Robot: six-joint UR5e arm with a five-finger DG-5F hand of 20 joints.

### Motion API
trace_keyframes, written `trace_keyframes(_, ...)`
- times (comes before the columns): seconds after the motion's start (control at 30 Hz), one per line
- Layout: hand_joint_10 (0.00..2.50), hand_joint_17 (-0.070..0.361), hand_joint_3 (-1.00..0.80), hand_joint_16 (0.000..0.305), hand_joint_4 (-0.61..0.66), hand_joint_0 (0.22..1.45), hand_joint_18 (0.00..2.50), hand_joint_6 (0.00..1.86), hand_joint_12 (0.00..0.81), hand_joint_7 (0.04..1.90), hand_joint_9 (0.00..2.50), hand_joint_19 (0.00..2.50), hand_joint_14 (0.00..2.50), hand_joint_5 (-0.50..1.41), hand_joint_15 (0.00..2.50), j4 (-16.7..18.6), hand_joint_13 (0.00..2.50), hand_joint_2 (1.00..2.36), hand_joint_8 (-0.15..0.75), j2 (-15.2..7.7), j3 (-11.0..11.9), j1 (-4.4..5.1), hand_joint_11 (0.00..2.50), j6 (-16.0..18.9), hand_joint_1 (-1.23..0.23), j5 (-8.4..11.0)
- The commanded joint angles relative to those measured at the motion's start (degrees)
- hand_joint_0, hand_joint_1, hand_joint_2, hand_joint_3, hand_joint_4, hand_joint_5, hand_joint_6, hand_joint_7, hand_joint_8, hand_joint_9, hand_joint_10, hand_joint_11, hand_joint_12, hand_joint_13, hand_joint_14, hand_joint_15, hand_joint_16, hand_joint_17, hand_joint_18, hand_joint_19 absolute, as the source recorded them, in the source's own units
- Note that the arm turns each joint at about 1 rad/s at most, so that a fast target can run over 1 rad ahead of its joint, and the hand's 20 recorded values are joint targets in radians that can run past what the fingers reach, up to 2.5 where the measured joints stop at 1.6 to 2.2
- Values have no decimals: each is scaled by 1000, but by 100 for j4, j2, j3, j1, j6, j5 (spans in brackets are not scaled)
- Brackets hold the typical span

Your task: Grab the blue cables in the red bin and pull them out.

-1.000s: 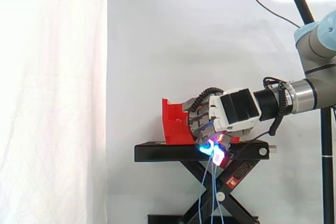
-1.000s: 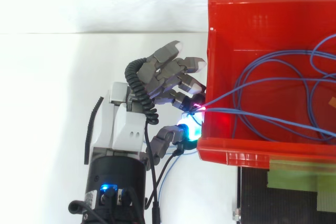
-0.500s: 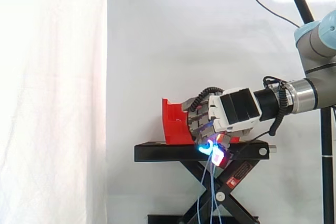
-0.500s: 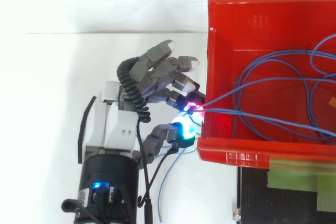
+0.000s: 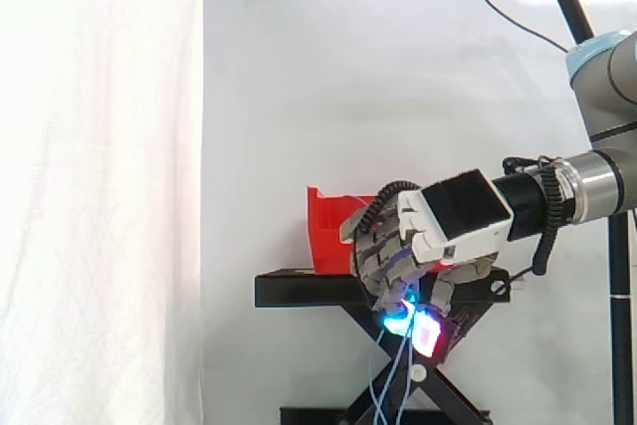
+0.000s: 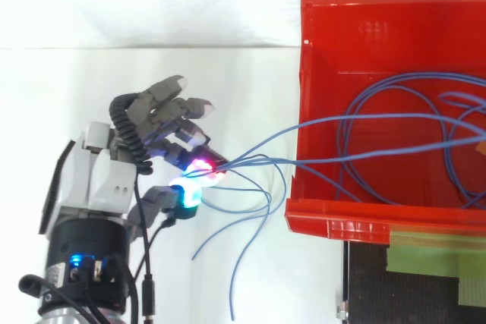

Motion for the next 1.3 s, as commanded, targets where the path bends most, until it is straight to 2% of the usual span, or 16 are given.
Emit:
trace_keyframes(0.0,26,88,-1000,39,70,912,545,971,322,618,928,468,20,767,538,-3,744,1000,232,0,-2,107,1056,971,-772,6)
trace_keyframes(0.1,26,88,-1000,39,69,912,545,970,322,611,931,465,20,767,538,-21,744,1000,235,0,-2,133,1058,1155,-772,-3)
trace_keyframes(0.17,26,88,-1000,39,74,913,546,964,323,619,929,468,21,766,538,-73,744,1000,232,0,-2,168,1056,1401,-772,-3)
trace_keyframes(0.23,26,88,-1000,39,74,912,546,967,324,609,929,468,21,767,538,-188,743,1000,235,0,-2,230,1056,1858,-772,-29)
trace_keyframes(0.37,26,88,-1000,39,68,912,547,963,323,612,930,468,22,766,541,-267,744,1000,232,0,-2,291,1056,2377,-772,-73)
trace_keyframes(0.4,26,88,-1000,39,70,912,546,961,323,612,930,467,20,767,539,-276,745,1000,233,0,-2,326,1059,2720,-773,-90)
trace_keyframes(0.6,25,88,-1000,39,73,912,547,957,323,611,929,473,20,766,538,-276,744,1000,231,9,-2,414,1049,3704,-773,-126)
trace_keyframes(0.67,27,88,-1000,39,70,911,546,954,322,613,928,468,21,766,537,-276,743,1000,234,9,-2,441,1058,4231,-773,-126)
trace_keyframes(0.7,26,88,-1000,39,69,911,546,956,323,604,930,468,20,766,540,-276,743,1000,234,0,-2,449,1049,4346,-773,-126)
trace_keyframes(0.8,26,88,-1000,39,70,911,545,950,323,615,929,468,20,766,539,-276,743,1000,231,9,-2,449,1048,4785,-773,-134)
trace_keyframes(0.83,26,88,-1000,39,63,911,545,952,323,607,928,468,20,767,542,-276,742,1000,230,0,-2,458,1056,5049,-773,-143)
trace_keyframes(0.9,26,88,-1000,39,65,910,545,945,323,609,927,468,20,768,542,-276,742,1000,232,0,-2,458,1055,5172,-773,-152)
trace_keyframes(0.93,26,88,-1000,39,62,911,544,947,321,601,927,475,21,768,536,-276,741,1000,235,9,-2,458,1056,5567,-774,-170)
trace_keyframes(1.03,29,88,-1000,39,64,910,545,939,320,603,926,467,22,769,545,-276,740,1000,231,0,-2,467,1054,6183,-774,-170)
trace_keyframes(1.07,26,88,-1000,39,64,908,544,937,322,603,927,478,22,769,551,-276,740,1000,231,9,-2,467,1057,6640,-774,-161)
trace_keyframes(1.27,26,88,-1000,39,59,906,545,925,323,607,926,475,20,768,544,-276,742,1000,232,9,-2,476,1054,7606,-774,-143)
